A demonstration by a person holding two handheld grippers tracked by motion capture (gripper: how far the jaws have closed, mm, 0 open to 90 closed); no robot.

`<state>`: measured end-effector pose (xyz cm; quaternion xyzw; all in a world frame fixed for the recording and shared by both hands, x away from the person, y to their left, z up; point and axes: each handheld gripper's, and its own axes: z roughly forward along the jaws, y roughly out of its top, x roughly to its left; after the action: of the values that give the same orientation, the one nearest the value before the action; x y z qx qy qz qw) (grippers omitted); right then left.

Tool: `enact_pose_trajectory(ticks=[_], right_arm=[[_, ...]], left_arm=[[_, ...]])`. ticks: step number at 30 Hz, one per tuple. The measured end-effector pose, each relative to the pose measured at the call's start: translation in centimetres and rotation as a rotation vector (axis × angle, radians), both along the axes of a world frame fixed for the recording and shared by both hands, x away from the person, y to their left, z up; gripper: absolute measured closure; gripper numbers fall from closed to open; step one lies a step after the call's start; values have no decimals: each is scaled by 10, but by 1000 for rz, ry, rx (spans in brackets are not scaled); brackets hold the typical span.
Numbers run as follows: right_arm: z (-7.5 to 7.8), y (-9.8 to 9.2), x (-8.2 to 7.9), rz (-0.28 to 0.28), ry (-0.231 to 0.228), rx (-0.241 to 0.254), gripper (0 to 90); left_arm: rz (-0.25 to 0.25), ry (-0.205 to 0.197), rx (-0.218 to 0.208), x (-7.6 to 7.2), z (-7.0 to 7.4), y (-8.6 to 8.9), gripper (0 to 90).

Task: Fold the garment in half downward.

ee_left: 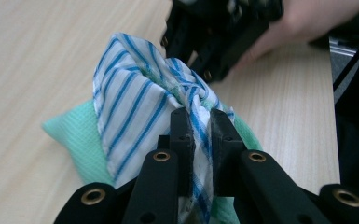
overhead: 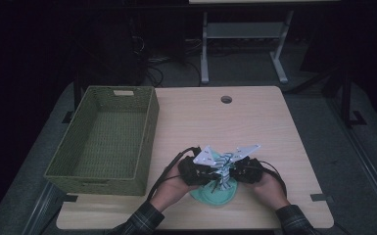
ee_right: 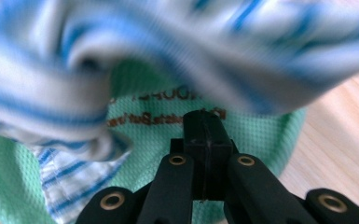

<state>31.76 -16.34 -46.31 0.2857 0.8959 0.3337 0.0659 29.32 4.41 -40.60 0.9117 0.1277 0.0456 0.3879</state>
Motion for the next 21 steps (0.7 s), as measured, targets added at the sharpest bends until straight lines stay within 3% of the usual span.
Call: enact_pose_trajectory(ticks=[4, 7, 9, 12, 15, 19, 21], right_arm=[[4, -14, 2, -30, -11, 13, 899], [8, -26, 3, -59, -20, 24, 900], [9, -33, 3, -74, -24, 26, 899], [11, -40, 3, -91, -24, 35, 899], [14, -45, 2, -93, -37, 32, 899], [19, -50, 1, -108, -43, 49, 898], [22, -51, 1, -109, -51, 62, 898]], left_arm=[[-12, 23, 36, 1, -12, -5, 808], [-19, 49, 32, 1, -19, -9, 792], [-20, 65, 22, 0, -21, -11, 718], [-14, 82, -10, 0, -19, -11, 571], [-3, 91, -62, 2, -11, -7, 503], [9, 78, -118, 4, 5, 2, 473], [28, 70, -137, 7, 12, 10, 502]])
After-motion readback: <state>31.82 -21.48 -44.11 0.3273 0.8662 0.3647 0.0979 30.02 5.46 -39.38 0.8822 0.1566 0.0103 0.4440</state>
